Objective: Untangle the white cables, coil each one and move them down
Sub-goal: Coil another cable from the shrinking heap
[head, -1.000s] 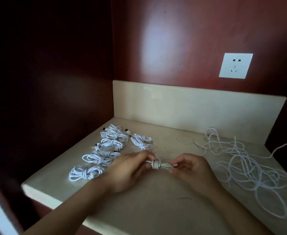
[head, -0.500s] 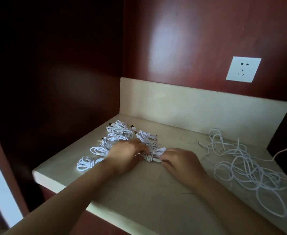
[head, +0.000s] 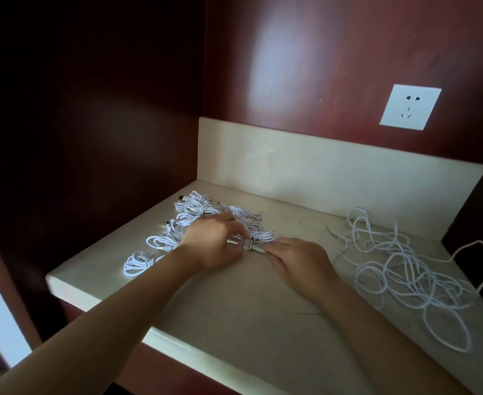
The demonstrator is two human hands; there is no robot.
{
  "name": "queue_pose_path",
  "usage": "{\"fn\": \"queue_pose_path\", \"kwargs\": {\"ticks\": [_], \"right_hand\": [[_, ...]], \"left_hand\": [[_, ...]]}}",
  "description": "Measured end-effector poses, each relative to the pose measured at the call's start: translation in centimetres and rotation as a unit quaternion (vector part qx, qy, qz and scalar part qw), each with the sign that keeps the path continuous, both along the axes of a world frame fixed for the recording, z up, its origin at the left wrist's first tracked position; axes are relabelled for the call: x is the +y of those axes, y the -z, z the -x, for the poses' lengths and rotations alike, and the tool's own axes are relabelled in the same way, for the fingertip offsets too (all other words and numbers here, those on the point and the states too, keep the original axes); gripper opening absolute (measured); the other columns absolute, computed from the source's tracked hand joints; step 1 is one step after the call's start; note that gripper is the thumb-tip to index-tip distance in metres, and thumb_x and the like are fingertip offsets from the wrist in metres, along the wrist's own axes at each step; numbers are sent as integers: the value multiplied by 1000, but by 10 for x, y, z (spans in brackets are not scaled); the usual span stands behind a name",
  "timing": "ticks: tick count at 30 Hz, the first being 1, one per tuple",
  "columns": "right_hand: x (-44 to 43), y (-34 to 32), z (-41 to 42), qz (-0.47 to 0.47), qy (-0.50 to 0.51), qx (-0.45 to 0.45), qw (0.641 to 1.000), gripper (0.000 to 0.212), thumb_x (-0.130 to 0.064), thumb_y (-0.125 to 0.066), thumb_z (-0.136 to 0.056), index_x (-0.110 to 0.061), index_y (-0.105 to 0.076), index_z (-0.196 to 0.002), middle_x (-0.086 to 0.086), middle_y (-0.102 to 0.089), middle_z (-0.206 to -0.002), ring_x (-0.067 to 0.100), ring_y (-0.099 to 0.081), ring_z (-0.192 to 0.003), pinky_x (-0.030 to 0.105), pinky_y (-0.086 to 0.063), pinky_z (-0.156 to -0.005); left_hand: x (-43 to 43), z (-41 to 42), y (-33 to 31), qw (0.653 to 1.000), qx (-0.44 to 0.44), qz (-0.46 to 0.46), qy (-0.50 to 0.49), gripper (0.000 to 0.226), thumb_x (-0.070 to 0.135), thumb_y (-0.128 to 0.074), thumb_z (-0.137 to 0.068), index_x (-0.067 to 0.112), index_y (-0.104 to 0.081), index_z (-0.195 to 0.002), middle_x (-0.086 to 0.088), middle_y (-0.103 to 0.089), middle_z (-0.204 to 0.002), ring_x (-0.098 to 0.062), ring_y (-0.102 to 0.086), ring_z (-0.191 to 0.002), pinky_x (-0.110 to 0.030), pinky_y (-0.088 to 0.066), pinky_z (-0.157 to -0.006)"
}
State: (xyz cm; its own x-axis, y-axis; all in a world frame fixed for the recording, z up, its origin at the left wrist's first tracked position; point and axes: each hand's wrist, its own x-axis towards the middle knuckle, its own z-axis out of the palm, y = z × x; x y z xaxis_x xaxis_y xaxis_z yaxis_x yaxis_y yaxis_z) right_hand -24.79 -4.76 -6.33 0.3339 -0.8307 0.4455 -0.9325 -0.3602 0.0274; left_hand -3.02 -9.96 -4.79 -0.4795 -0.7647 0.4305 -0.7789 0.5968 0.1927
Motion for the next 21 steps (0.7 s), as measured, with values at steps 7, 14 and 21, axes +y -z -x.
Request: {"fn": "queue_pose_path", "kwargs": {"ticks": [7, 14, 21], "right_hand": [[26, -14, 16, -24, 13, -3, 1000, 42, -32, -40, -88, -27, -66, -121, -6, -67, -117, 22, -63, -102, 36, -53, -78], [54, -27, 70, -57, 175, 5, 983, 38, -30, -45, -98, -28, -56, -134, -6, -57, -131, 18, -50, -120, 34, -40, -99], [99, -20, 112, 15, 202, -61, 977, 44, -37, -31, -96, -20, -63, -122, 0, -63, -122, 22, -54, -117, 35, -38, -106]], "left_hand": [[8, 44, -8, 998, 30, 30, 36, 26, 43, -60, -85, 32, -68, -108, 6, -61, -115, -18, -54, -113, -30, -39, -92], [20, 120, -11, 990, 30, -27, 138, 28, 31, -55, -91, 32, -64, -117, 8, -61, -118, -14, -56, -112, -29, -47, -89], [42, 178, -1, 970, 42, -58, 232, 36, 41, -54, -88, 31, -62, -121, 7, -58, -126, -15, -55, -118, -32, -45, -95]]}}
